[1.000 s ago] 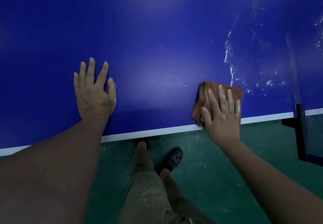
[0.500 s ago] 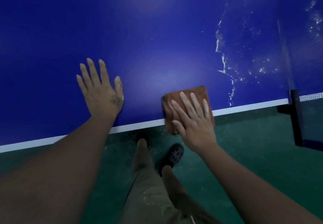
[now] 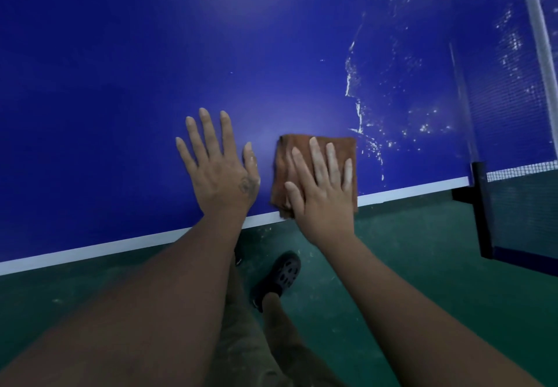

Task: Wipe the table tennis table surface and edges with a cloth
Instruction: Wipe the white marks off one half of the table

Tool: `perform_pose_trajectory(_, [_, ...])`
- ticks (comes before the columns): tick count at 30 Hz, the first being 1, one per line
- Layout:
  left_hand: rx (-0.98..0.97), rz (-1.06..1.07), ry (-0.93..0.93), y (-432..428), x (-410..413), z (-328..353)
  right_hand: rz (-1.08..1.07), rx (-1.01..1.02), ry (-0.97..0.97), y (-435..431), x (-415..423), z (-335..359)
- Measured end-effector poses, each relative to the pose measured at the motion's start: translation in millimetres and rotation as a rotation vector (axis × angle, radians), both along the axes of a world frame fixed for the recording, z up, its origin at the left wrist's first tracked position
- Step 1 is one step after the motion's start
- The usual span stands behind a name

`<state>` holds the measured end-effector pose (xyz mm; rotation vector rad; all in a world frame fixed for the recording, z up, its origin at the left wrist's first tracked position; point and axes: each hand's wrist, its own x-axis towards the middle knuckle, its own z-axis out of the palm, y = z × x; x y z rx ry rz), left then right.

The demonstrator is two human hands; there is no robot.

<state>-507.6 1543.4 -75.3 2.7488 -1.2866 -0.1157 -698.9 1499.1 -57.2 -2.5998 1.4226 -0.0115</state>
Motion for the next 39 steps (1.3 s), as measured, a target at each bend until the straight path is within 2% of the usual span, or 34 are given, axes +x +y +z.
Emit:
perform_pose_trajectory(3, [0.003,0.018,-0.004,0.8,0.3,-1.4,0.095,0.004,-0.011,9.8,-40.9,-1.1])
perform_pose_trajectory(8, [-0.015,0.02,0.022,0.3,-0.9,0.4,0.086,0.039,0.01,-7.2,-94.6,2.9])
perform_pose_trajectory(18, [-0.057,0.023,0.003,-1.9,-0.7,-0.1,0.022,0.029,-0.006,-96.8,2.4,0.6])
perform_pose_trajectory(26, [-0.073,0.018,-0.006,-2.0,-1.9,3.5,0.129,0.04,-0.017,-16.2,-64.8,-3.5])
perform_pose_trajectory(29, [-0.071,0.017,0.005,-1.2,-2.2,4.6,0.134,0.05,0.012,-18.2,-59.7,-2.8])
perform_pose_trajectory(34, [-0.058,0.002,0.02,-1.3,-2.0,7.2,0.14,0.0,-0.036,-90.8,-3.4,-1.1])
perform_pose_trajectory(39, [-0.047,-0.003,0.03,-0.2,0.1,5.6,-0.003,0.042,0.014,-164.6,47.3,2.5])
